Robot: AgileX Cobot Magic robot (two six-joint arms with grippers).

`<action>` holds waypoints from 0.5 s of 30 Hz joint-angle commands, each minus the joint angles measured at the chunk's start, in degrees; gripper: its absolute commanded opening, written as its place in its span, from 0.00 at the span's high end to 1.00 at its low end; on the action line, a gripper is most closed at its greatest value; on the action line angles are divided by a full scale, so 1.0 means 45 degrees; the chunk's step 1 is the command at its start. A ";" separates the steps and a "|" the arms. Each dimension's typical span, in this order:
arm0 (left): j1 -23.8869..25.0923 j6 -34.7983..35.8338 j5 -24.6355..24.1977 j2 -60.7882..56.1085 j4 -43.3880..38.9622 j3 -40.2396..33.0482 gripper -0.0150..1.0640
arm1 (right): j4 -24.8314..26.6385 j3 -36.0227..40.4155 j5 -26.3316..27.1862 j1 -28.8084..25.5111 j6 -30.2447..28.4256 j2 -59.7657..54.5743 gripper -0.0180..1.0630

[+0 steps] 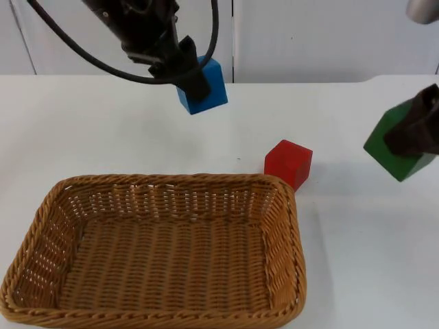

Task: Pick up one cube with each hand and place exactly two cubes into the same basket, leaving the remaining cube outside.

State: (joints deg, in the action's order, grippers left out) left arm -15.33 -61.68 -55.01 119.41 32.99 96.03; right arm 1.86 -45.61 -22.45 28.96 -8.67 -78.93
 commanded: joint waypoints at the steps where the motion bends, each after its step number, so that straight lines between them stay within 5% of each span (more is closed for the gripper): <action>1: -0.0148 0.0488 -0.0261 -0.0349 -0.0019 0.0058 0.99 | -0.0029 -0.0033 -0.0005 0.0070 0.0114 0.0119 0.99; 15: -0.0484 0.1638 -0.0723 -0.1020 -0.0727 0.0058 0.99 | -0.0005 -0.0820 -0.0906 0.0070 0.0399 0.0119 0.99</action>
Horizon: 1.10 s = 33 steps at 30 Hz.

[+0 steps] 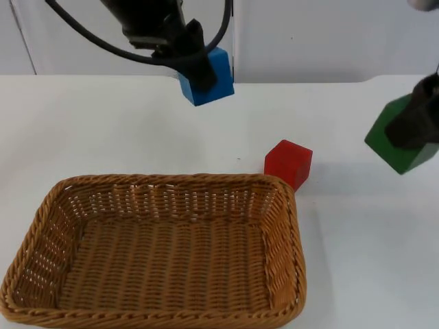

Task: Pick up one cube with each hand and place exactly two cubes into the same basket, leaving the remaining cube outside.

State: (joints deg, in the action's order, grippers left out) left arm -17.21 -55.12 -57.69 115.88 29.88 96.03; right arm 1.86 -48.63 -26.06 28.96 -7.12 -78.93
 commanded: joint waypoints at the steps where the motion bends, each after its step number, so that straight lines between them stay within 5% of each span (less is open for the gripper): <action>1: -0.0098 0.0425 -0.0190 -0.0327 -0.0220 0.0058 0.99 | -0.0005 -0.0370 -0.0301 0.0070 0.0231 0.0119 0.99; 7: -0.0235 0.0891 -0.0386 -0.0745 -0.0697 -0.0328 0.99 | -0.0005 -0.0679 -0.0414 0.0070 0.0402 0.0119 0.99; 17: -0.0254 0.1027 0.1478 -0.3103 -0.0896 -0.3708 0.99 | 0.0093 -0.0706 -0.0621 0.0070 0.0402 0.0119 0.99; 33: -0.0254 0.2936 0.2376 -0.5651 -0.1777 -0.6150 0.99 | 0.0622 -0.1254 -0.1527 0.0070 0.0346 0.0067 0.99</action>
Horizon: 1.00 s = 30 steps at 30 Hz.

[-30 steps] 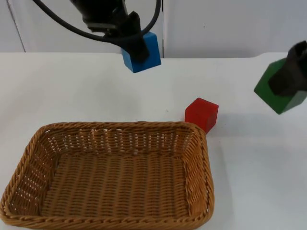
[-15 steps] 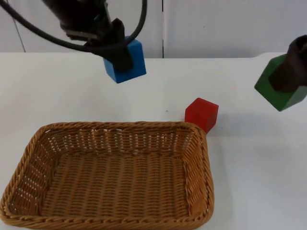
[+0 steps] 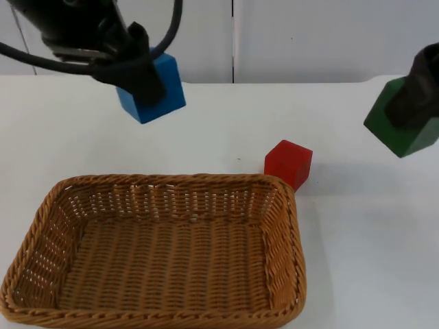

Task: Pick up one cube with each hand and place exactly two cubes into the same basket, leaving the remaining cube outside.

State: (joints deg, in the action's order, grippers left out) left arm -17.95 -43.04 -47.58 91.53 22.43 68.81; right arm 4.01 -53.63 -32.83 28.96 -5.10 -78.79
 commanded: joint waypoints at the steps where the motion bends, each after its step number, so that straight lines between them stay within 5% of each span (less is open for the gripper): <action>1: -0.0089 0.0513 0.0146 -0.0384 -0.0305 -0.0217 0.99 | 0.0144 -0.0142 0.0019 0.0070 -0.0105 0.0035 0.99; 17: -0.0001 0.2743 0.1861 -0.2240 -0.1273 -0.3052 0.99 | 0.0604 -0.0142 -0.0096 0.0098 -0.0203 0.0012 0.99; 24: 0.0939 0.3428 0.2472 -0.2494 -0.1396 -0.4548 0.99 | 0.0706 -0.0192 0.0002 0.0098 -0.0222 -0.0378 0.99; 30: 0.1461 0.3428 0.3357 -0.2494 -0.0541 -0.5294 0.99 | 0.3209 -0.1238 -0.0532 0.0098 -0.2395 -0.1801 0.99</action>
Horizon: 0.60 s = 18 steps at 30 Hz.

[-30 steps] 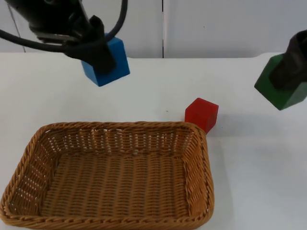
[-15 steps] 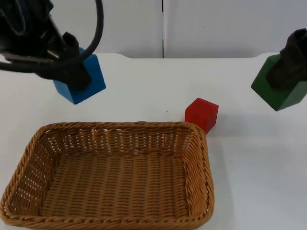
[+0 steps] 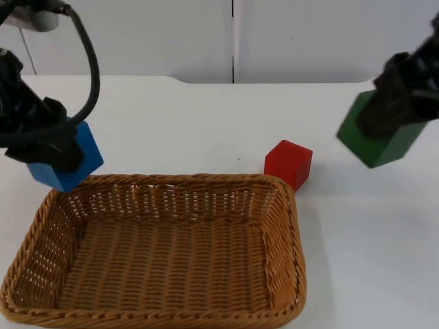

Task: Pick up one cube with each hand and place exactly two cubes into the same basket, leaving the remaining cube outside.

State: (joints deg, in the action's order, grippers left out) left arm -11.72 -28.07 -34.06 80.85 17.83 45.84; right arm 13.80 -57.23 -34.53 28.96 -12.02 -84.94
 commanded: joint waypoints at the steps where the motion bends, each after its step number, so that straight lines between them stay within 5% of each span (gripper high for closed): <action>1: 0.0075 0.0101 0.0444 -0.0121 0.0602 -0.0351 0.99 | 0.1388 -0.0733 -0.0238 0.0098 -0.1221 -0.0772 0.99; 12: 0.0075 0.0015 0.0655 -0.0121 0.1682 -0.0747 0.99 | 0.1232 -0.3074 -0.0417 0.2219 -0.2209 -0.3450 0.99; 18: 0.0075 -0.0366 0.2327 -0.0121 0.2670 -0.2220 0.99 | 0.0991 -0.3272 -0.0041 0.2584 -0.2205 -0.4313 0.99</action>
State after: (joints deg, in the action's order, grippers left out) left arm -11.60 -29.54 -25.75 80.64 28.02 36.59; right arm 18.43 -71.33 -35.54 40.12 -21.58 -104.27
